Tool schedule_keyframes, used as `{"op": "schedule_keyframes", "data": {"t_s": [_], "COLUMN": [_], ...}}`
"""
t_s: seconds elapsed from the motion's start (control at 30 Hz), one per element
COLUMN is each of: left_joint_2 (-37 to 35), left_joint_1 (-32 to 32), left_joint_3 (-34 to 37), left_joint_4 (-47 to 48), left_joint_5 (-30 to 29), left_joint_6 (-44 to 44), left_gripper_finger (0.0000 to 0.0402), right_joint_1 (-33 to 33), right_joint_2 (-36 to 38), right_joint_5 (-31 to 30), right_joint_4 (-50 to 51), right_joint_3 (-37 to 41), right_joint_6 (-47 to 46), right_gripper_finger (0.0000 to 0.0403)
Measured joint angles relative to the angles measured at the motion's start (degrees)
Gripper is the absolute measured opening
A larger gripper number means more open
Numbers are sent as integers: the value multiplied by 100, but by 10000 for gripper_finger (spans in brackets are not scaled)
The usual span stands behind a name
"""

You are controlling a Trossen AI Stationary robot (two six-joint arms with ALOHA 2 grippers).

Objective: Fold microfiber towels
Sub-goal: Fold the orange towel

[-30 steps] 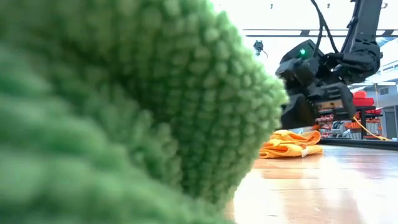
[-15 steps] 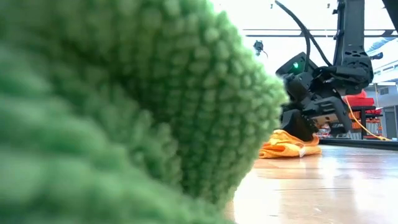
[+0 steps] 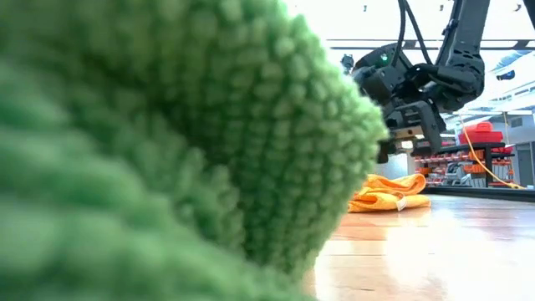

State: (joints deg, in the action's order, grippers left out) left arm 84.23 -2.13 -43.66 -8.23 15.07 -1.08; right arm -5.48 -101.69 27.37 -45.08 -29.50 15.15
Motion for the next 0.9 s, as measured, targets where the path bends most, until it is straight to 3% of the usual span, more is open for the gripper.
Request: {"op": "schedule_keyframes", "data": {"t_s": [0.37,0.9], "left_joint_2": [0,2], "left_joint_1": [0,0], "left_joint_3": [0,0], "left_joint_4": [35,87], "left_joint_5": [-1,-2], "left_joint_6": [56,95], "left_gripper_finger": [25,16], "right_joint_1": [0,41], "right_joint_2": [-700,-434], "right_joint_5": [-494,-510], "right_joint_4": [161,488], "right_joint_3": [-117,-147], "right_joint_6": [103,-178], "right_gripper_finger": [49,49]}}
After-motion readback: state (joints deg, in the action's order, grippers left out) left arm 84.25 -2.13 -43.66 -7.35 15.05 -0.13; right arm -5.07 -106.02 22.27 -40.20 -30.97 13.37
